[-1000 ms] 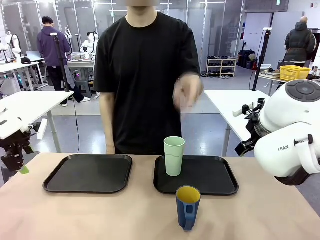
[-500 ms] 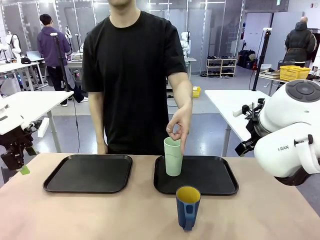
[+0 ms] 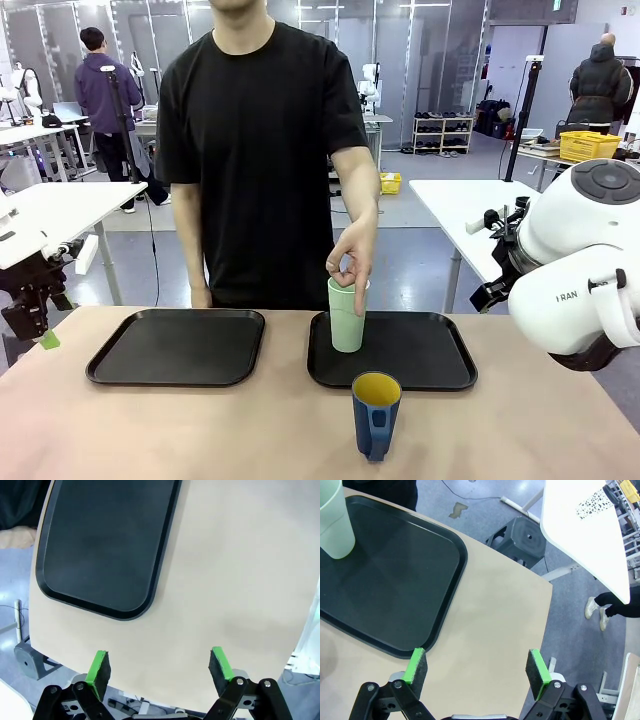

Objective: Sort and store the cups by type.
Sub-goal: Pick up the Handle plastic cup and place it into the empty Flat Tray.

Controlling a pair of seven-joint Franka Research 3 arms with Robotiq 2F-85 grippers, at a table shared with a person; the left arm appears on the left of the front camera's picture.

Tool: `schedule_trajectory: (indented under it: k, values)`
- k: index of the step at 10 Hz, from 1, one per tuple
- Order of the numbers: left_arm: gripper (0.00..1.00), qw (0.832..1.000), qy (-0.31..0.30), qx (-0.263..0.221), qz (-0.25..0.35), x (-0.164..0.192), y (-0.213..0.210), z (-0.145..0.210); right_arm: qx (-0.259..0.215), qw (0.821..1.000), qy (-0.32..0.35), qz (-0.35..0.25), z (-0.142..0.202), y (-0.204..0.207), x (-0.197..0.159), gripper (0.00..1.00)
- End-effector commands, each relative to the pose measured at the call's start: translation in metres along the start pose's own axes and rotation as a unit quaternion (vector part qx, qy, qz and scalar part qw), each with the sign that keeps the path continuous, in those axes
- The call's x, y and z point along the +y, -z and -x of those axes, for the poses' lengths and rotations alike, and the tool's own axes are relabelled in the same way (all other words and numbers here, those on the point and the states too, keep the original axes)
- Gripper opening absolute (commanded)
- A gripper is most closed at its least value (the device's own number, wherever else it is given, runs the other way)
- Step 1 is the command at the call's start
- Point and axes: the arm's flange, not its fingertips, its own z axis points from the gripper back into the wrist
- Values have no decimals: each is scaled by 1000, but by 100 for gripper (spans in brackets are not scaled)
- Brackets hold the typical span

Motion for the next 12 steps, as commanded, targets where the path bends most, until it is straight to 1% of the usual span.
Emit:
schedule_trajectory:
  k: [1,2,3,4,5,6,7,8,9,10,11,12]
  values:
    - [100,1000,-1,3,-11,-1,0,1,1,1000,-5,1,1,1,0,100]
    - [100,1000,-1,3,-11,-1,0,1,0,1000,0,0,0,0,0,100]
    - [100,1000,-1,3,-11,-1,0,1,-6,996,-80,-51,-1,-6,0,100]
    - [100,1000,-1,3,-11,-1,0,1,-13,980,-175,-99,-1,-16,3,100]
    - [100,1000,-1,3,-11,-1,0,1,-14,945,-285,-158,1,-32,12,100]
    - [100,1000,-1,3,-11,-1,0,1,-9,919,-354,-174,1,-38,17,100]
    - [100,1000,-1,3,-11,-1,0,1,30,905,-397,-148,1,-34,15,100]
    - [100,1000,-1,3,-11,-1,0,1,29,887,-435,-151,1,-29,17,100]
    - [100,1000,-1,3,-11,-1,0,1,35,874,-458,-158,3,-26,19,100]
    - [100,1000,-1,3,-11,-1,0,1,40,865,-472,-169,4,-24,20,100]
    - [100,1000,-1,3,-11,-1,0,1,46,863,-469,-181,3,-21,22,100]
    - [100,1000,-1,3,-11,-1,0,1,45,875,-447,-180,9,-29,28,100]
